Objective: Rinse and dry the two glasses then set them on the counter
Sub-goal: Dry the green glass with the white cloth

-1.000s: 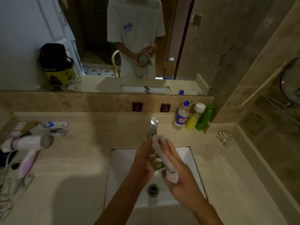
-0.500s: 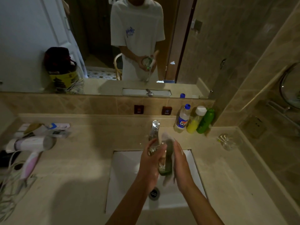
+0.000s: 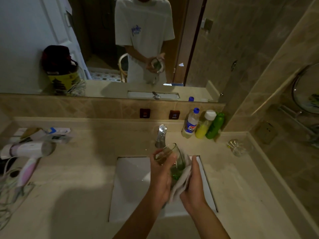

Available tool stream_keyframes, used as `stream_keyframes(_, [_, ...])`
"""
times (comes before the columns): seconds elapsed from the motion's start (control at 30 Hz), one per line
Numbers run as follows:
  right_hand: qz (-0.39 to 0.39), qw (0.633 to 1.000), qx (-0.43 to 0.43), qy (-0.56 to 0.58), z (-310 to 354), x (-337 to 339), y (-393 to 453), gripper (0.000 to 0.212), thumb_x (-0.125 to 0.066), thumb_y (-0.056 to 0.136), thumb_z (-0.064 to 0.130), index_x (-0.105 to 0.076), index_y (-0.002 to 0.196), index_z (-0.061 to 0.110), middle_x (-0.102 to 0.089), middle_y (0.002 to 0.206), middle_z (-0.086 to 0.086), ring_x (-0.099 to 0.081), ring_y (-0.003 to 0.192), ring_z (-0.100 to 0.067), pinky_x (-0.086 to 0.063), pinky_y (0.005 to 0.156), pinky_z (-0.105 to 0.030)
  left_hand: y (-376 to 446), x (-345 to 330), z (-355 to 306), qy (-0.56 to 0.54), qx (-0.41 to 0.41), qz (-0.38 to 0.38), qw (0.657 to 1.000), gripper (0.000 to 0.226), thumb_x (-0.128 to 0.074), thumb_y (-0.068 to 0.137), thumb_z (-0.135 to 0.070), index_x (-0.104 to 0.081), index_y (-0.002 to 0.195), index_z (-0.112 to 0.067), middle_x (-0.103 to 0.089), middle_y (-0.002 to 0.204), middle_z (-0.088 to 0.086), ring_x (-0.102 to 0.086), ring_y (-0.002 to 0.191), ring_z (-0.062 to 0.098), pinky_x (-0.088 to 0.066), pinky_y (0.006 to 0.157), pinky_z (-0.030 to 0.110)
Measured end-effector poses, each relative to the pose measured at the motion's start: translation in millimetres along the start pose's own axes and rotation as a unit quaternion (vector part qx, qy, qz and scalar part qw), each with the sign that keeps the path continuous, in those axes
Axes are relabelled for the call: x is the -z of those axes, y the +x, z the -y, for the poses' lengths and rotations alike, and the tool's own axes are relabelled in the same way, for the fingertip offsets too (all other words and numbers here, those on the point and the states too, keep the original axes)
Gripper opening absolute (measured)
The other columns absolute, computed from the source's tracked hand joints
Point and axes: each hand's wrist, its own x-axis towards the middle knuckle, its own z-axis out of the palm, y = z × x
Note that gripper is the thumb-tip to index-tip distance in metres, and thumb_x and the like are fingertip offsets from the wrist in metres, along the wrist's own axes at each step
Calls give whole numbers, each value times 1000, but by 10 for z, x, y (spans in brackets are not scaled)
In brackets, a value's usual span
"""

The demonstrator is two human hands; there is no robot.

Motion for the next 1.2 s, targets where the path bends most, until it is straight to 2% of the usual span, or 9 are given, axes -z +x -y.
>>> stream_keyframes(0.13, [11,977,-137,162,25,113,-107,69,-52,85,61,-58,134,12,-60,135,-18,-54,128,-33,-36,112,-48,-52,41,97,60,-22,28,998,88,-89,66,-18,-47,139,-42,-68,126,1,-70,112,18,-58,95,40])
stream_keyframes(0.3, [29,958,-179,223,45,206,-173,76,-74,75,48,-57,134,4,-53,140,-20,-47,134,-34,-29,118,-46,38,140,67,259,-54,10,964,81,-93,57,-37,-53,128,-38,-67,119,-5,-68,109,15,-58,96,38])
stream_keyframes(0.47, [12,952,-149,266,267,219,-217,52,-54,89,49,-73,107,3,-71,102,-19,-71,93,-30,-57,85,-35,86,209,-65,174,-73,42,981,74,-89,61,-28,-59,127,-13,-69,117,18,-68,109,36,-59,88,38])
stream_keyframes(0.6, [-3,954,-149,262,217,29,-235,57,-55,91,48,-60,129,5,-54,130,-22,-49,127,-32,-31,116,-41,23,214,37,127,-59,61,988,71,-87,66,-24,-58,127,-4,-65,121,29,-64,112,45,-54,97,55])
stream_keyframes(0.77, [19,953,-160,256,95,58,-273,58,-51,91,40,-57,131,-2,-60,122,-24,-53,119,-36,-28,117,-47,54,293,74,181,-66,30,981,75,-88,57,-35,-60,125,-23,-72,117,7,-69,110,29,-57,97,51])
stream_keyframes(0.93, [55,973,-143,172,342,183,-311,44,-53,90,37,-72,104,1,-70,105,-19,-70,93,-31,-59,84,-41,153,416,-52,189,-83,40,978,72,-87,55,-35,-63,121,-19,-74,114,5,-71,106,22,-59,87,33])
stream_keyframes(1.0, [47,986,-94,128,504,276,-292,41,-51,92,33,-75,101,2,-74,100,-17,-73,86,-26,-60,72,-32,179,494,-116,216,-76,57,972,71,-88,58,-37,-64,122,-19,-74,115,5,-70,110,26,-59,92,41])
stream_keyframes(1.1, [55,992,-19,112,757,371,-236,44,-51,94,33,-66,121,1,-72,105,-16,-71,91,-21,-58,74,-25,150,536,-183,240,-11,112,964,61,-85,61,-34,-67,119,-23,-75,115,5,-69,113,31,-57,97,49])
stream_keyframes(1.2, [108,992,38,-44,912,251,-256,36,-53,94,27,-69,113,2,-75,90,-15,-72,81,-19,-56,64,-22,42,464,-260,242,56,187,950,74,-86,64,-51,-65,124,-13,-71,117,14,-71,102,27,-60,84,45])
